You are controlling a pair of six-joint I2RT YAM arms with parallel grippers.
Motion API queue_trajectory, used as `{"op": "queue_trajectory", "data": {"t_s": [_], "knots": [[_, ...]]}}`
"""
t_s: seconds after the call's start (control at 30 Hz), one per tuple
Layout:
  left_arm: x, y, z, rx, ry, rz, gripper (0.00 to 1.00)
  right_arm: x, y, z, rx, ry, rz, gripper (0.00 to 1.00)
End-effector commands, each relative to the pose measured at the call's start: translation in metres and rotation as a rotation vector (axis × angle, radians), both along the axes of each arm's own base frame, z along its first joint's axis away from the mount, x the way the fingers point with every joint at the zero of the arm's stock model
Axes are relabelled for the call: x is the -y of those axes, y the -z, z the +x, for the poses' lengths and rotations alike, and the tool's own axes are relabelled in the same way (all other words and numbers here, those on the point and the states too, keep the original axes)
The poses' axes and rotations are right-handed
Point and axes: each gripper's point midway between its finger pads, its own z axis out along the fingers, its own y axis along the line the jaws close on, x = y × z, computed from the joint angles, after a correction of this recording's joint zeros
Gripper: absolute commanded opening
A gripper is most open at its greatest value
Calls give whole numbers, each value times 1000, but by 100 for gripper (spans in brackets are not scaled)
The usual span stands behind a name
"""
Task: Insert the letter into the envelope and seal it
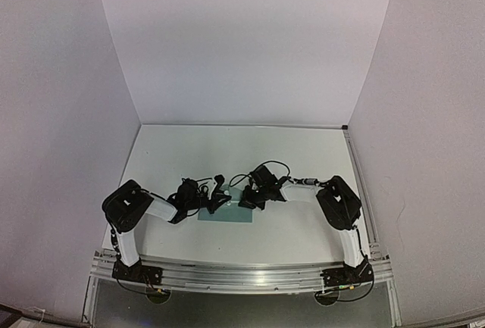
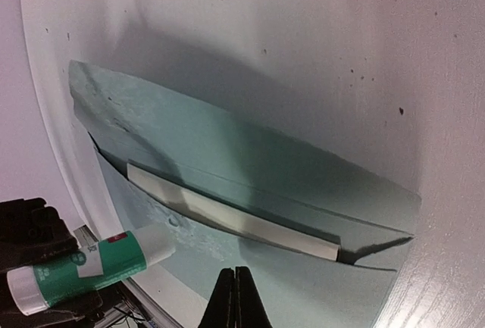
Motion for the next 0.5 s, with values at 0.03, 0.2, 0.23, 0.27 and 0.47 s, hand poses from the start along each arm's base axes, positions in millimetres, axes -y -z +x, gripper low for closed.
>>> {"op": "queue_trajectory", "data": {"t_s": [0.03,0.2,0.23,0.27,0.47], "knots": [[3,-3,5,75,6,4,0,9,29,-13,-58,24,-40,0],[2,9,-1,35,0,16,0,16,42,-23,-83,20,-70,0],[2,7,-1,34,-6,8,0,17,44,-25,-83,19,-76,0],[2,5,-3,33,-9,0,0,18,45,-27,-85,23,-82,0],[6,14,1,53,-23,35,0,15,54,-34,-104,12,-94,0]]}}
